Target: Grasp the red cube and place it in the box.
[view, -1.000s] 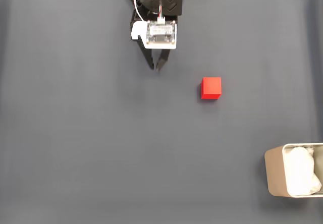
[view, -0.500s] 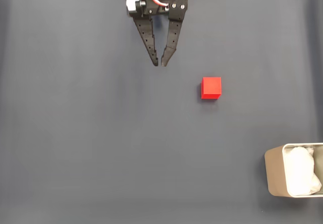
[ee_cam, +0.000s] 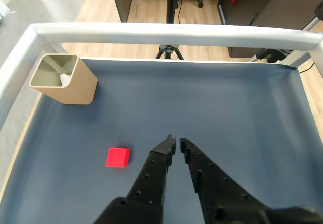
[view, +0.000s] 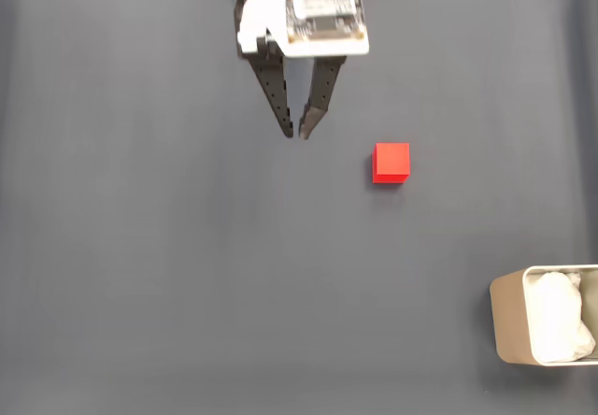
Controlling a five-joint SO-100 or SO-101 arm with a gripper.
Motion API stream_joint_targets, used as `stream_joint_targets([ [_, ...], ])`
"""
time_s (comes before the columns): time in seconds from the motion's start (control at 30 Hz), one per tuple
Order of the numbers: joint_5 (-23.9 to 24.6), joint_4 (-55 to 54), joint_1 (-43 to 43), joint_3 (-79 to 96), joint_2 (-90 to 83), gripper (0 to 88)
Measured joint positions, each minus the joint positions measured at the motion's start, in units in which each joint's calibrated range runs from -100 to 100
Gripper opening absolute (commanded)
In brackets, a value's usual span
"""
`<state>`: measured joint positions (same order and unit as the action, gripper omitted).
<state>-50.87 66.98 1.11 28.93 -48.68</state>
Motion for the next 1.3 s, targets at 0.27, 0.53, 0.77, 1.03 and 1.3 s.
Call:
stream_joint_targets([
  [0.27,-2.1,-0.32,3.64,-0.45,7.03,1.7],
  [0.53,-2.44,-1.67,11.57,-0.45,10.07,3.1],
  [0.77,-2.44,-1.91,17.51,-0.45,10.42,6.1],
  [1.03,-2.83,-5.25,20.33,5.79,10.07,12.3],
  [1.3,-2.83,-10.18,20.25,13.65,8.42,20.9],
])
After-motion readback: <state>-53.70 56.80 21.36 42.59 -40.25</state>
